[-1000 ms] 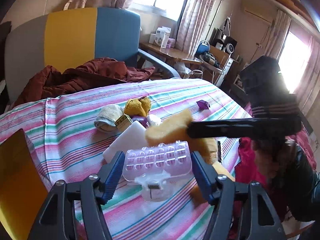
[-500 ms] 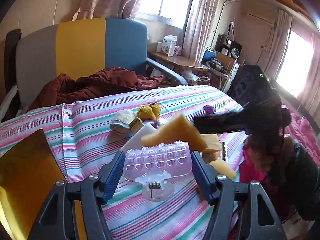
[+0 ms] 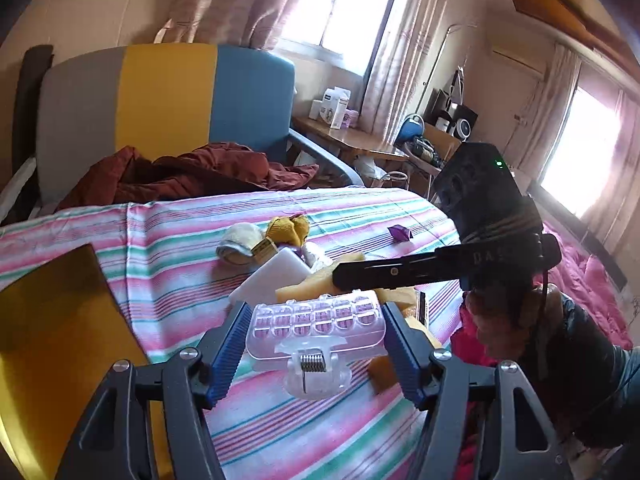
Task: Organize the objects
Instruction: 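Carry sponge and roller over the gold tray and open both tools, then move both tools back toward the pile of items, then grasp a second yellow sponge with the left tool, then grasp the white plastic bag bundle with the right tool, then carry sponge and bag bundle into the gold tray and open both tools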
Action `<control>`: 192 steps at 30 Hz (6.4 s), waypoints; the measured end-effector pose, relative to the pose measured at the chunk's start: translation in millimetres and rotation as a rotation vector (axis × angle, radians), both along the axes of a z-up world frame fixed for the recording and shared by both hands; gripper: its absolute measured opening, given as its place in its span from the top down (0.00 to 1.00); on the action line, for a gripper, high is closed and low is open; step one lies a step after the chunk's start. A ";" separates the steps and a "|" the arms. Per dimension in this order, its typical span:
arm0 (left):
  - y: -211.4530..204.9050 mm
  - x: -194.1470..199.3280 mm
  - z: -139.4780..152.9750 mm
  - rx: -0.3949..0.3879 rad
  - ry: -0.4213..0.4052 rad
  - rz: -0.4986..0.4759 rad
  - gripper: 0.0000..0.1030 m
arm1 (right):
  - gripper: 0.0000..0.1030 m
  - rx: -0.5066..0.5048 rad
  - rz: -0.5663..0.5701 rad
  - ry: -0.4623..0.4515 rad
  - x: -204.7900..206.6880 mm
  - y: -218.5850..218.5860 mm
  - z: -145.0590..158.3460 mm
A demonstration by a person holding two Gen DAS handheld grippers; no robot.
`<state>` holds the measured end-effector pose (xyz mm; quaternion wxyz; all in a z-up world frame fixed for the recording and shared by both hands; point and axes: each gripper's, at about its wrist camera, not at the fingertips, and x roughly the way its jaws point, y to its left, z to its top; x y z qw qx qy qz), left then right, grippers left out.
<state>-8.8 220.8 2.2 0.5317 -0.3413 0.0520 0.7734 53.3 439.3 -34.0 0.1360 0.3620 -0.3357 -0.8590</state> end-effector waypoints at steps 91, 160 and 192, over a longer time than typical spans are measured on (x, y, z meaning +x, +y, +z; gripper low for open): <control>-125.4 1.2 -5.2 -0.202 0.080 0.525 0.32 | 0.05 0.740 -0.366 -0.039 45.3 -118.2 28.9; 75.0 55.7 -63.7 -0.190 -0.020 -0.056 0.49 | 0.01 0.268 -0.846 -0.516 79.3 164.9 -58.2; -72.7 0.0 -20.6 -0.078 -0.024 0.350 0.49 | 0.42 0.583 -0.618 -0.053 42.8 49.4 52.4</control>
